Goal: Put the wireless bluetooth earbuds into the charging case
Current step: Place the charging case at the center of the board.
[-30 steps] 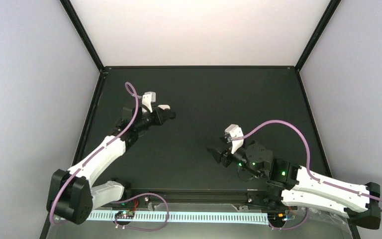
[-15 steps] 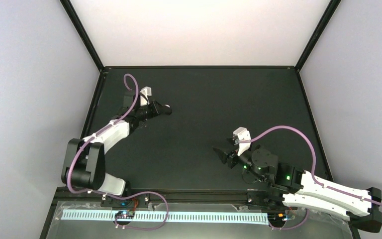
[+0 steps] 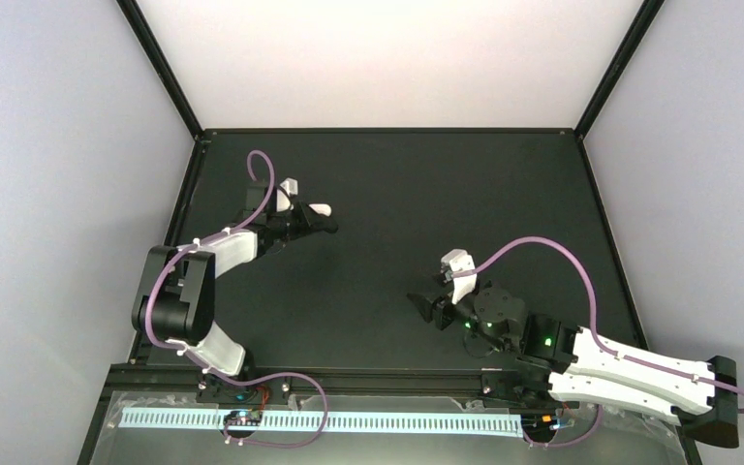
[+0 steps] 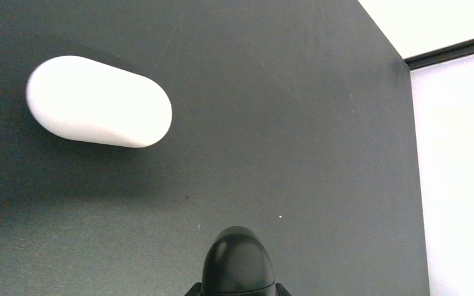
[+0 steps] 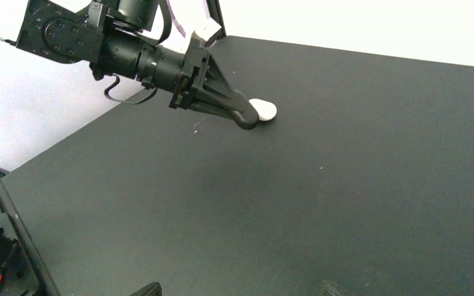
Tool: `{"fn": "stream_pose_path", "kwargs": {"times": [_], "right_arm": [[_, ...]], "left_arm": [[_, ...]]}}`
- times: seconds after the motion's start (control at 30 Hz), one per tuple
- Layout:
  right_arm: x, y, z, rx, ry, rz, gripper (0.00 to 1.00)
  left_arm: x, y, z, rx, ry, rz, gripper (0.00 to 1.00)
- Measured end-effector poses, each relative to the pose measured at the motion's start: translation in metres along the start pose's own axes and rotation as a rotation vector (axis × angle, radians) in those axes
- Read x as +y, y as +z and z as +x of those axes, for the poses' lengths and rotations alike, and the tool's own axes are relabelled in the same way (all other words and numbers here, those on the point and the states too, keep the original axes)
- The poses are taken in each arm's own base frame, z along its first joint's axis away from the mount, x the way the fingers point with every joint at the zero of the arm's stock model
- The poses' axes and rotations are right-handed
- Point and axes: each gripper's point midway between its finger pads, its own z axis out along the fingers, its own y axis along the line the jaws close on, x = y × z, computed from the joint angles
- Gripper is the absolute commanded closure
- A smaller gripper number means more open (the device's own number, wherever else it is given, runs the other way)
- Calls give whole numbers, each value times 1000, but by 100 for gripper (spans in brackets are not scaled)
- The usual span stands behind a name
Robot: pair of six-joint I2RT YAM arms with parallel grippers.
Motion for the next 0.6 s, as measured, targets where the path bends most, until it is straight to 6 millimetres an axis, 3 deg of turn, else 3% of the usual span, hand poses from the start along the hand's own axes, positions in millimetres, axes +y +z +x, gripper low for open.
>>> {"fn": "stream_pose_path", "kwargs": {"times": [0.37,0.6], "right_arm": [[3,2,3,15,30,-13,34],[2,0,2,9,33,-14,33]], "left_arm": [[34,6,-3,16,-85,-42,98],[34,7,0,24,-90,-30,98]]}}
